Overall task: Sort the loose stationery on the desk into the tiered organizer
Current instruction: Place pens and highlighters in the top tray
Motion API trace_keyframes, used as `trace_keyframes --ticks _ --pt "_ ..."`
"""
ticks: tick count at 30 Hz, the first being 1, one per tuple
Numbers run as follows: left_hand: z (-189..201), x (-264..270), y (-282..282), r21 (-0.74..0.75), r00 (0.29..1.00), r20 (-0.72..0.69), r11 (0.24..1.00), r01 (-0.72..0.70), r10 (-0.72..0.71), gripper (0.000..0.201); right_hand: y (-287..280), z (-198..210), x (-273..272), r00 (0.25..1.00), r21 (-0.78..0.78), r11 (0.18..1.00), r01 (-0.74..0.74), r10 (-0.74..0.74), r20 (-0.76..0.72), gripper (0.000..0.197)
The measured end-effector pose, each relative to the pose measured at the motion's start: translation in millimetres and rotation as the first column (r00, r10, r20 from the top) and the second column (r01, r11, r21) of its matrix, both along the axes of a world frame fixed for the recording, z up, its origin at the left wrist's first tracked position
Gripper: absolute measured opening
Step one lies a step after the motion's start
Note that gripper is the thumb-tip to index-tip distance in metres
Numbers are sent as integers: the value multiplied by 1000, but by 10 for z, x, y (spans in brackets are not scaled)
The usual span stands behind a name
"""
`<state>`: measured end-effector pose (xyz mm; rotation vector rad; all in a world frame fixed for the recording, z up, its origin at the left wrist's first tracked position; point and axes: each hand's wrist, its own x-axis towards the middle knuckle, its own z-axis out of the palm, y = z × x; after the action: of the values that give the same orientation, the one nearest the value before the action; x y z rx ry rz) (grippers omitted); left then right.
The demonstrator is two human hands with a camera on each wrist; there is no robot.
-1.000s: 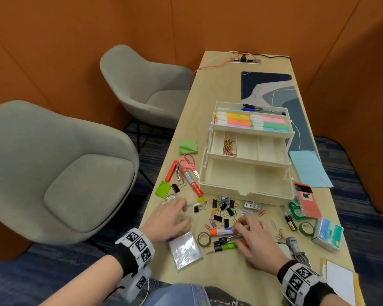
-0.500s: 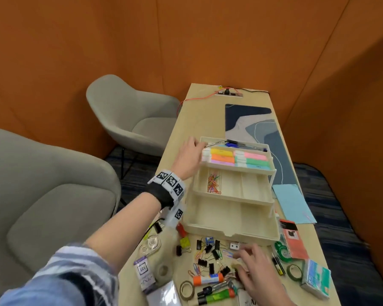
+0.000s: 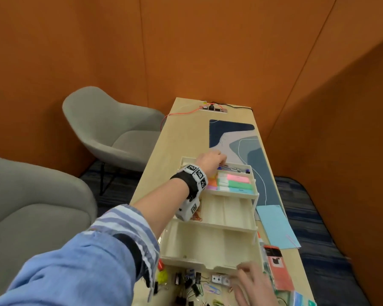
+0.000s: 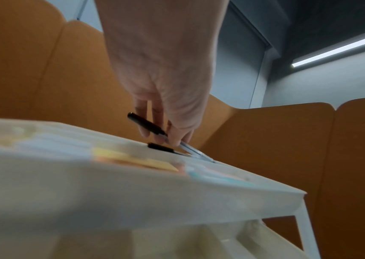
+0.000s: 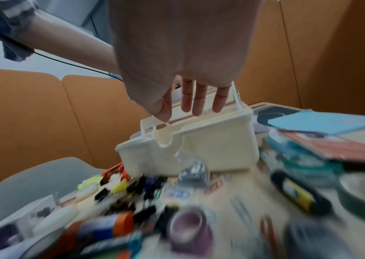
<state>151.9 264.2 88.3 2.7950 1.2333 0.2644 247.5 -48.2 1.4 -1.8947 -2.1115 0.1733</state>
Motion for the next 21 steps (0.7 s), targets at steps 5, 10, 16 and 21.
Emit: trace_keyframes --ticks 5,10,16,21 --pt "-65 177 37 -20 1000 29 1000 -5 6 25 772 540 331 987 130 980 148 -138 -82 28" --pt "-167 -76 72 -37 955 188 973 -226 229 29 1746 881 648 965 77 962 262 -260 -34 33" --pt "-273 -329 125 -85 933 37 932 -353 357 32 2329 786 710 974 -247 944 218 -194 118 50" --pt "-258 -215 79 -135 943 85 941 -310 323 34 2415 769 690 953 -255 923 288 -249 174 43"
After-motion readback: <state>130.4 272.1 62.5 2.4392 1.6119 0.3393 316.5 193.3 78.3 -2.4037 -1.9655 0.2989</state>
